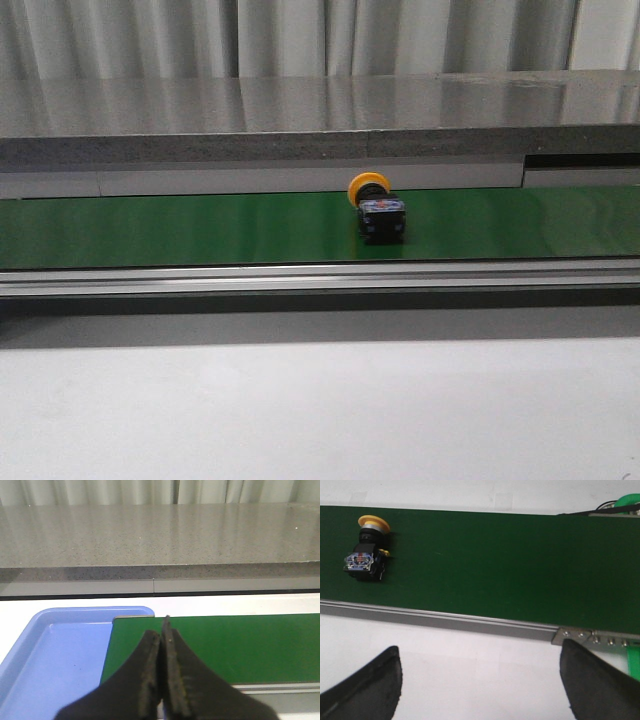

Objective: Move button from left to right
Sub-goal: 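Lower the right gripper onto the button and close on its body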

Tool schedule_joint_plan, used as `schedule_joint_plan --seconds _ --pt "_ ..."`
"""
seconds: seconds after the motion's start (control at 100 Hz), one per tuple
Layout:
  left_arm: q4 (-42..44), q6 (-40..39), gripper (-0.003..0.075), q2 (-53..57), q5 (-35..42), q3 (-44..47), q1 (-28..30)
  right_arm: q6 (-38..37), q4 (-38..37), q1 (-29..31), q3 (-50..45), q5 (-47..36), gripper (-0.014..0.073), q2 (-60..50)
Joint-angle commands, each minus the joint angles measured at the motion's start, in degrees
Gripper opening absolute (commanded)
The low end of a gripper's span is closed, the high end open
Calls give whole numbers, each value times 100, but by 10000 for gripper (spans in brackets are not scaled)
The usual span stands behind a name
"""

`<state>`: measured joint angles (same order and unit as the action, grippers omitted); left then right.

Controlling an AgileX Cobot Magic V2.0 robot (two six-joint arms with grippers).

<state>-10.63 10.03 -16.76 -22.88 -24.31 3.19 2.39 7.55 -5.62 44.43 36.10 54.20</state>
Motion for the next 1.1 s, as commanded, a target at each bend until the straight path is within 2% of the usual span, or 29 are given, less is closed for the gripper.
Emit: schedule_joint_plan --seconds 0.0,0.14,0.57,1.09 --pt "-88 -13 -20 -43 408 -147 -41 201 149 -1 521 -264 634 386" --pt "-88 -13 -20 -43 408 -147 -41 413 319 -15 1049 -215 634 1125" --pt "-88 -13 -20 -43 408 -147 -41 607 344 -610 2389 -220 634 3034" --pt "-88 -13 -20 -43 408 -147 -41 607 339 -626 2689 -397 634 4202"
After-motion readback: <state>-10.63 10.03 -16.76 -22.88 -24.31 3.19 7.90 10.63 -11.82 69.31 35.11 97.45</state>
